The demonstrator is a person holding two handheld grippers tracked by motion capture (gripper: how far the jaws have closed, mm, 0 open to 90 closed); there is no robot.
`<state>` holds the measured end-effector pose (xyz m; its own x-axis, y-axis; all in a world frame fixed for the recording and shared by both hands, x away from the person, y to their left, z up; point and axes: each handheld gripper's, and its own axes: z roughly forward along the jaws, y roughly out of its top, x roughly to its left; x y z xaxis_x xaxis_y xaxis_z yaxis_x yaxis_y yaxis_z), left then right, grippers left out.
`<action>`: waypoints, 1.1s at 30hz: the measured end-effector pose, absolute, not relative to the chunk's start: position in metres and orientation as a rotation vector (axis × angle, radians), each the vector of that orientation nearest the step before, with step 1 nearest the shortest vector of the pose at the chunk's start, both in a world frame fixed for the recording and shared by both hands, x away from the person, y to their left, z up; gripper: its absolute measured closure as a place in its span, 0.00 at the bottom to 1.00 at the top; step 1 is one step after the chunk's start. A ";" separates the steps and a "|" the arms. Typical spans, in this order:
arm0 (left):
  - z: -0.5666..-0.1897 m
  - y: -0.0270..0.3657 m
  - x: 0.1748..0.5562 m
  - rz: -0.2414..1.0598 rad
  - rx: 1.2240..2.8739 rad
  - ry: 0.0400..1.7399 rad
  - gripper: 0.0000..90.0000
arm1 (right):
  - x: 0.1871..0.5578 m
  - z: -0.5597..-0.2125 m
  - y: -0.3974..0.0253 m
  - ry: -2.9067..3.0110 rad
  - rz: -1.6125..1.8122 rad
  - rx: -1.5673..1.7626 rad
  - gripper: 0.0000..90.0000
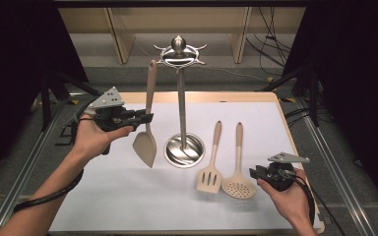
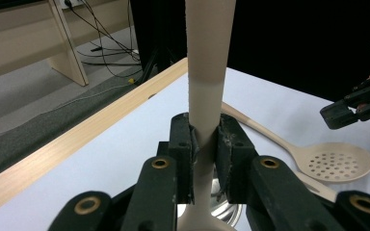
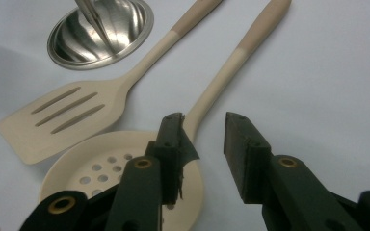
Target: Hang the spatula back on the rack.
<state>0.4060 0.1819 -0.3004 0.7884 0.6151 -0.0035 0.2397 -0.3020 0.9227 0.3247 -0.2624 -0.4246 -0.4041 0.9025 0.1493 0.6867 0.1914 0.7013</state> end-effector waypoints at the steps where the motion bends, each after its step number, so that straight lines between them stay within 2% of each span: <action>1: -0.301 0.182 0.406 0.429 1.883 0.651 0.86 | 0.325 -0.425 -0.263 2.176 1.033 1.490 0.76; 22: -0.307 0.179 0.406 0.430 1.841 0.671 0.84 | 0.326 -0.427 -0.263 2.169 1.084 1.470 0.75; 33: -0.318 0.196 0.396 0.463 1.787 0.710 0.85 | 0.327 -0.425 -0.267 2.169 1.034 1.443 0.75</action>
<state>0.3961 0.1962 -0.3183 0.7435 0.6678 -0.0339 0.2376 -0.2164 0.9470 0.3268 -0.2668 -0.4247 -0.4284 0.8966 0.1121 0.6515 0.2206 0.7259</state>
